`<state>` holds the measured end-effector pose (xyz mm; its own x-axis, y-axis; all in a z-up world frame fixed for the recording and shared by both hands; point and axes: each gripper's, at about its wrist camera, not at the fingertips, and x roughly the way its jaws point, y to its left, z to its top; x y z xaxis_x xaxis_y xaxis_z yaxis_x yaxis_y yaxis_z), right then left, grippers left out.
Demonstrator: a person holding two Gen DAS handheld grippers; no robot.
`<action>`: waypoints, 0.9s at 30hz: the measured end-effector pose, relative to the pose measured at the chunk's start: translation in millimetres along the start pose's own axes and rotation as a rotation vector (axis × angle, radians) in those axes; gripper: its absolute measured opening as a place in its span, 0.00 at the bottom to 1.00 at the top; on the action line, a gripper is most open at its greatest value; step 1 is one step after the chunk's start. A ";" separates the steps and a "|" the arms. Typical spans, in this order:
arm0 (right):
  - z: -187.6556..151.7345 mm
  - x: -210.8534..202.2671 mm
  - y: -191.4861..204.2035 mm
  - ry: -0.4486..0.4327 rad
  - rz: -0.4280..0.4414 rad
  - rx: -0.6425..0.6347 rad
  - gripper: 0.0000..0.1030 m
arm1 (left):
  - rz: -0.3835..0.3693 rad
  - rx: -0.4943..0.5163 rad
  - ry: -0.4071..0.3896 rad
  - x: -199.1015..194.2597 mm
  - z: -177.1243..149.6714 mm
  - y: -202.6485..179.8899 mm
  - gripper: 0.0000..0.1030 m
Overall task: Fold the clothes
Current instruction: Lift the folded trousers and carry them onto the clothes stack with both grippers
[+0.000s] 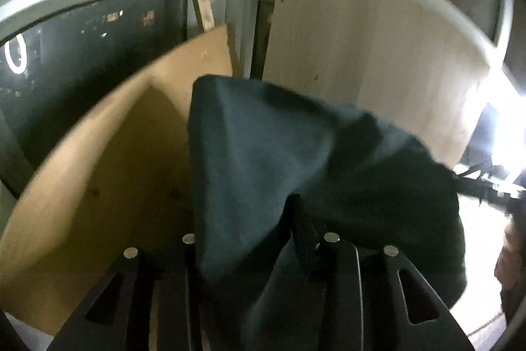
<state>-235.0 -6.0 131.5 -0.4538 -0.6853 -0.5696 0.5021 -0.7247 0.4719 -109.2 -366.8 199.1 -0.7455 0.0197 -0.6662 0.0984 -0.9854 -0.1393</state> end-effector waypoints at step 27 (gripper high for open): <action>50.7 102.3 -6.7 0.069 -0.281 -0.144 0.09 | 0.045 0.058 0.026 93.3 47.9 -20.1 0.32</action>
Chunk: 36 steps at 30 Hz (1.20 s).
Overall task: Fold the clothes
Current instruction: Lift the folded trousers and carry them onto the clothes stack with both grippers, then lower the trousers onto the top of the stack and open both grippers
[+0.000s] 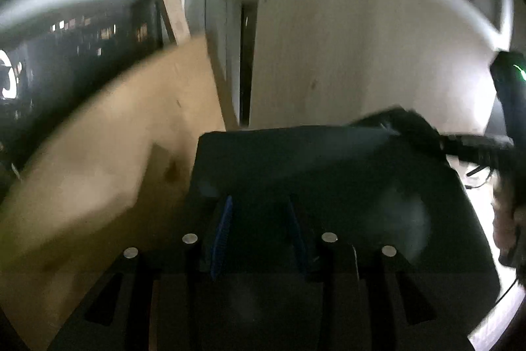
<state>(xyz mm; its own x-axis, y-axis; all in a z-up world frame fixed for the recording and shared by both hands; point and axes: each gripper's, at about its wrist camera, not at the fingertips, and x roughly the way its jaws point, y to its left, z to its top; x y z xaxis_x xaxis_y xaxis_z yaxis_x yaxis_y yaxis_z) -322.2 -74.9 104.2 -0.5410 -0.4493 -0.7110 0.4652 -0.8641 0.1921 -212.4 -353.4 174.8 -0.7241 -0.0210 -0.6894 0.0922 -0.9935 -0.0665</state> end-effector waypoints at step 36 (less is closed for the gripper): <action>-126.7 -98.2 98.4 -0.079 0.019 -0.177 0.51 | 0.003 -0.112 0.087 -70.8 -86.3 -39.9 0.51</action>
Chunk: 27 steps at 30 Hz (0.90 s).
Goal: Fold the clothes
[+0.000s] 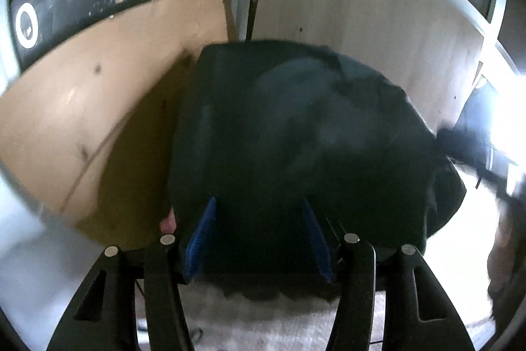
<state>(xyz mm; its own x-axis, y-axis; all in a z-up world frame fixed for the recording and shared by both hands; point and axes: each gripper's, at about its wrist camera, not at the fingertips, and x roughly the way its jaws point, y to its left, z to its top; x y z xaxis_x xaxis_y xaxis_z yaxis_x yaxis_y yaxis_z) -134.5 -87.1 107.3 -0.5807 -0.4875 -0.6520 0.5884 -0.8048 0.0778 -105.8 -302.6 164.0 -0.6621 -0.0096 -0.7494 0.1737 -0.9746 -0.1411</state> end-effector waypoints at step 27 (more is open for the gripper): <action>-152.1 -182.3 -42.5 0.034 -0.101 0.130 0.57 | 0.174 -0.086 -0.186 -173.1 -113.4 -80.0 0.77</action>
<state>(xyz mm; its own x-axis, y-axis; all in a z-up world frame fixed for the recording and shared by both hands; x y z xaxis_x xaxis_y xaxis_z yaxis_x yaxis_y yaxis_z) 31.9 87.5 108.1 -0.6125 -0.3921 -0.6864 0.4488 -0.8873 0.1064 77.6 -197.5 231.7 -0.7381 -0.2237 -0.6366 0.3523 -0.9324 -0.0809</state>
